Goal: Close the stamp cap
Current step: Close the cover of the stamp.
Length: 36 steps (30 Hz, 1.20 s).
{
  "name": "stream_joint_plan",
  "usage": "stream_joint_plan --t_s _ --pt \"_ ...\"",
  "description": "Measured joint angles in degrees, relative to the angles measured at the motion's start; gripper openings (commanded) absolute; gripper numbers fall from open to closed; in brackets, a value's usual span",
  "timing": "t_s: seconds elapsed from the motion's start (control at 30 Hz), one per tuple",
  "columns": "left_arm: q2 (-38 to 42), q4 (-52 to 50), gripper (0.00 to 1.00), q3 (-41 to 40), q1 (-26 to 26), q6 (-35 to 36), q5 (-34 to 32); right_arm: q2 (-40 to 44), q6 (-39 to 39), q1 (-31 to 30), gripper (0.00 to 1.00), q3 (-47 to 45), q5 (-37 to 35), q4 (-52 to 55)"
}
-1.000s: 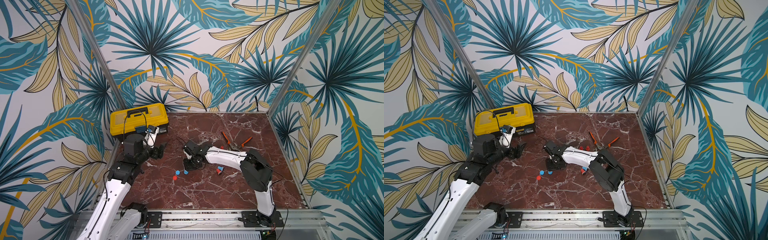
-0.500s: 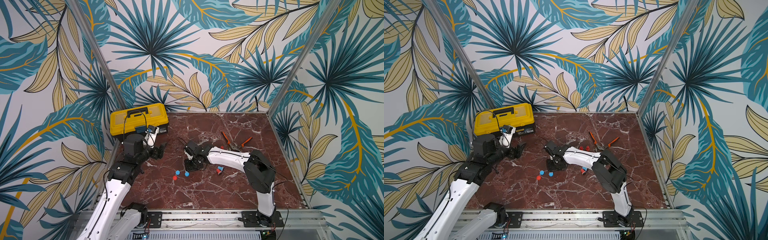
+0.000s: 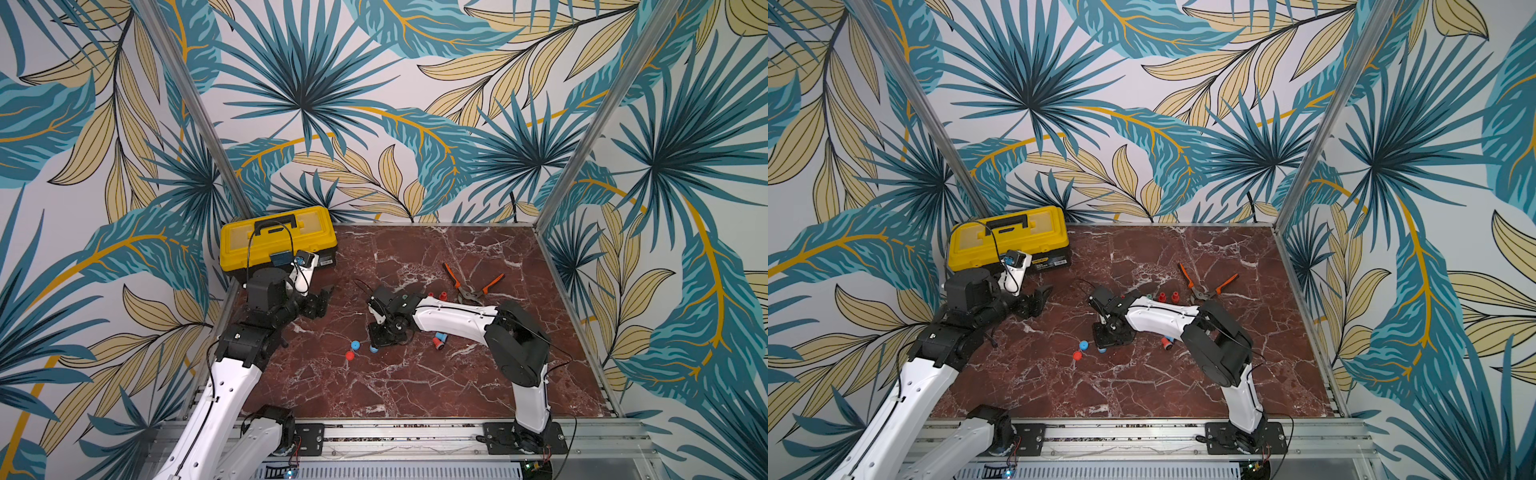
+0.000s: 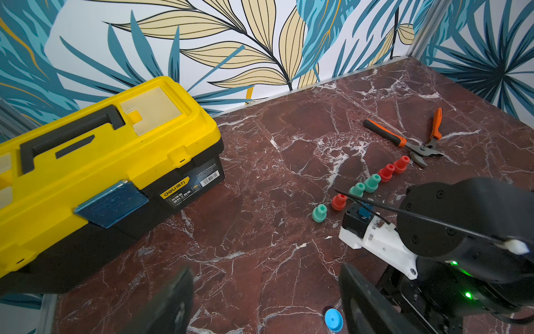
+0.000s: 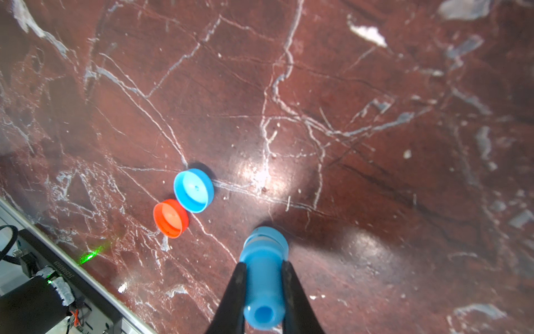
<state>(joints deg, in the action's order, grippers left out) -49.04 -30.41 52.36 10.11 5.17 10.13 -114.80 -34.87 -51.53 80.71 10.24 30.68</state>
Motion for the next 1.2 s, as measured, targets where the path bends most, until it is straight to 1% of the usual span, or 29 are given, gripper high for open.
stream_joint_plan --t_s 0.23,0.53,0.7,0.93,1.03,1.2 --pt "0.00 0.00 0.81 0.00 0.00 -0.02 0.00 -0.04 1.03 -0.76 0.11 0.13 -3.52 -0.22" --pt "0.00 0.00 0.81 0.00 0.00 -0.02 -0.02 -1.38 5.66 -3.78 0.07 2.56 -11.39 2.51" --pt "0.00 0.00 0.81 0.00 0.00 0.00 -0.02 -3.02 8.85 -5.77 0.02 5.14 -15.74 5.35" --pt "-0.02 0.00 0.81 0.00 0.00 0.00 -0.02 -6.51 12.33 -8.55 0.00 10.58 -22.49 11.21" --pt "-0.02 0.02 0.81 -0.09 0.00 0.00 -0.02 -7.45 13.29 -9.03 0.00 12.02 -23.52 12.72" --pt "-0.02 0.02 0.81 -0.24 0.00 -0.20 -0.02 -7.74 13.70 -8.81 0.00 12.66 -22.49 13.09"
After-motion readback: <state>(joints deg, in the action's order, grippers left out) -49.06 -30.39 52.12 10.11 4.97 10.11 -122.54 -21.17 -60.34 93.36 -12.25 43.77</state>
